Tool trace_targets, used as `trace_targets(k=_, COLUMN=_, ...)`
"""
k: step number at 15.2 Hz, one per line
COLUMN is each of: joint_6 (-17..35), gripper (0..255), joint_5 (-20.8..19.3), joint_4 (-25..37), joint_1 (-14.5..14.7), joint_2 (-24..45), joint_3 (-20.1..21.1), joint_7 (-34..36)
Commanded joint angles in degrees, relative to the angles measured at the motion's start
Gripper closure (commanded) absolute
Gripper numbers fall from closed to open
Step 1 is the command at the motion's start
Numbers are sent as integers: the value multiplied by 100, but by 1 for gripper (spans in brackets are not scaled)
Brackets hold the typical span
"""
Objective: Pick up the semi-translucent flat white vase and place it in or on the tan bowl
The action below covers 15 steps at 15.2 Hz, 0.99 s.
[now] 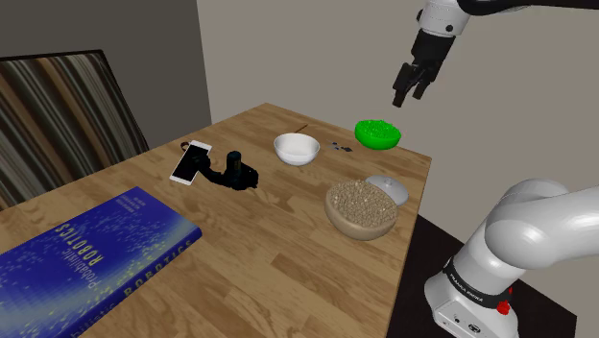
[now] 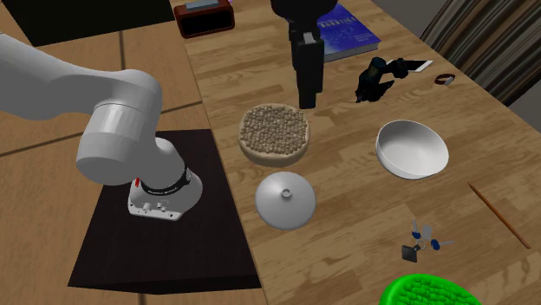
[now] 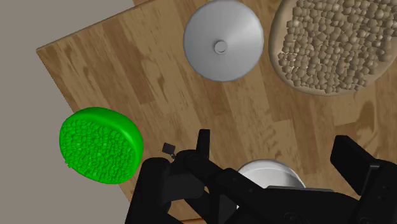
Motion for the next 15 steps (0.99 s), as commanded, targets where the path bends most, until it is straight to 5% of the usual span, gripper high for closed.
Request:
trace_targets(k=1, joint_6=0, gripper=0, joint_5=0, joint_4=0, joint_1=0, joint_2=0, joint_3=0, joint_7=0)
trace_targets(k=15, joint_6=2023, gripper=0, joint_5=-209, joint_4=-2053, joint_1=-157, joint_2=547, joint_3=-992, joint_7=-871)
